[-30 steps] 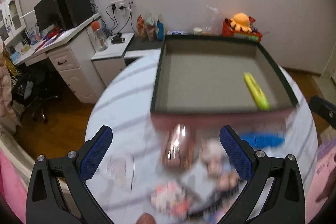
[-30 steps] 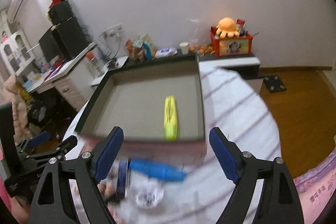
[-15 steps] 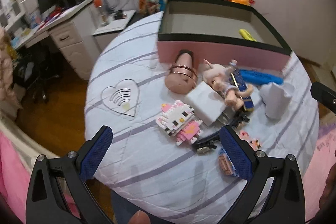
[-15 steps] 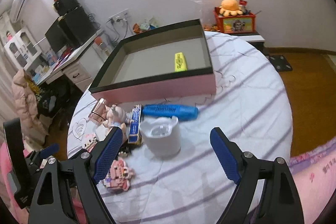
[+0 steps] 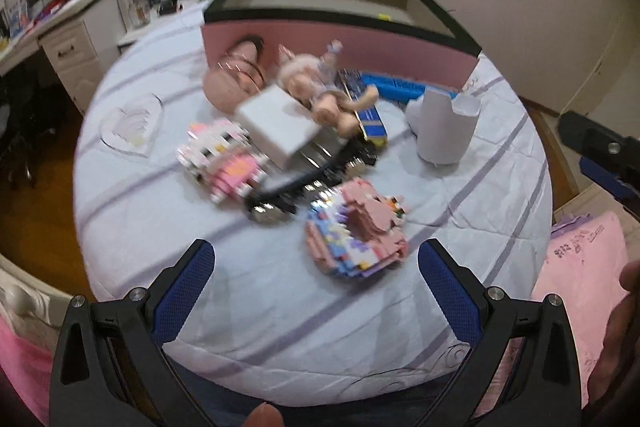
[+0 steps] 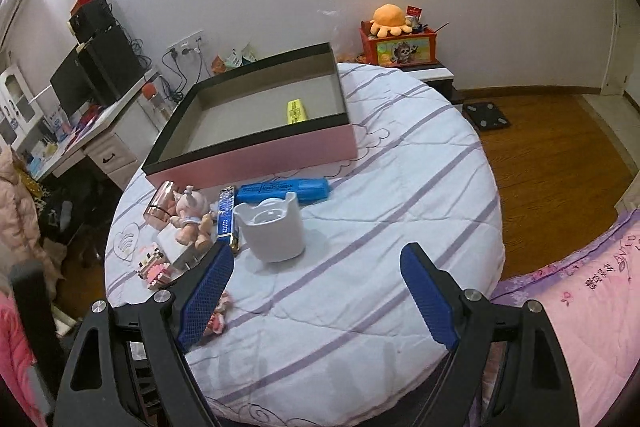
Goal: Organize rigid objects
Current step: 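Grasp the pink block donut figure with the left gripper, then carry the pink block donut into the box and release it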
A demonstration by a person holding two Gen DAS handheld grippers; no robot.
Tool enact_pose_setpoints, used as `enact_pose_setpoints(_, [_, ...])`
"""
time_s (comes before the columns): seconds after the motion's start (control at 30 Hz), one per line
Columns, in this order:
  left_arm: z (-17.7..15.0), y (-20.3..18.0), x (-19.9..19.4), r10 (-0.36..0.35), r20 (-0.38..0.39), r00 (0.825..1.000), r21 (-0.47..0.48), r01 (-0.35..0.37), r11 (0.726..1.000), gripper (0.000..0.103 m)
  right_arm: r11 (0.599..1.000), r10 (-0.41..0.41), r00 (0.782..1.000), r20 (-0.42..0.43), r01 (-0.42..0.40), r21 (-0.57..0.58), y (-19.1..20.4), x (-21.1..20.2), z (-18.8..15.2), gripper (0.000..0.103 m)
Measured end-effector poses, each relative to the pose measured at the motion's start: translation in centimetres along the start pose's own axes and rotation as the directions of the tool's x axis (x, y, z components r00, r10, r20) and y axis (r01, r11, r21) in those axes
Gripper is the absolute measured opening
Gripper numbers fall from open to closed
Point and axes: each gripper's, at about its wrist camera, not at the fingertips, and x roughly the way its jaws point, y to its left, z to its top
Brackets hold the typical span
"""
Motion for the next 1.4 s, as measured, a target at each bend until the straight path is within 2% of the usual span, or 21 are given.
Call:
enact_pose_setpoints(0.2, [0.3, -1.4, 2.1, 0.071, -0.017, 0.997, -0.017, -0.072, 0.997, 0.097, 0.999, 0.037, 0.999, -0.008, -0.037, 0.013, -1.4, 0.3, 0.0, 0.087])
enact_pose_setpoints(0.43, [0.2, -3.1, 3.3, 0.13, 0.001, 0.992, 0.023, -0.13, 0.991, 0.097, 0.998, 0.06, 0.997, -0.041, -0.059, 0.028, -2.2, 1.6, -0.5, 0.087])
enact_pose_setpoints(0.53, [0.3, -3.2, 3.3, 0.124, 0.018, 0.992, 0.022, -0.125, 0.992, 0.086, 0.998, 0.065, 0.997, -0.05, -0.063, 0.028, -2.1, 2.0, -0.8, 0.087])
enact_pose_setpoints(0.67, [0.6, -3.3, 3.0, 0.109, 0.026, 0.994, 0.042, -0.11, 0.993, 0.082, 0.998, 0.065, 0.996, -0.054, -0.064, 0.023, -1.8, 2.0, -0.9, 0.087])
enact_pose_setpoints(0.77, [0.2, -3.2, 2.2, 0.09, 0.039, 0.995, 0.067, -0.093, 0.993, 0.061, 0.998, 0.063, 0.996, -0.055, -0.062, 0.022, -1.7, 2.0, -0.9, 0.087])
enact_pose_setpoints(1.17, [-0.4, -2.8, 0.3, 0.026, 0.011, 1.0, 0.113, -0.027, 0.993, 0.061, 0.998, 0.058, 0.997, -0.056, -0.058, 0.008, -0.5, 2.0, -0.9, 0.087])
enact_pose_setpoints(1.4, [0.9, -2.4, -3.1, 0.004, 0.052, 0.999, 0.129, -0.01, 0.992, 0.061, 0.998, 0.058, 0.998, -0.038, -0.058, 0.002, 0.0, 1.7, -0.2, 0.087])
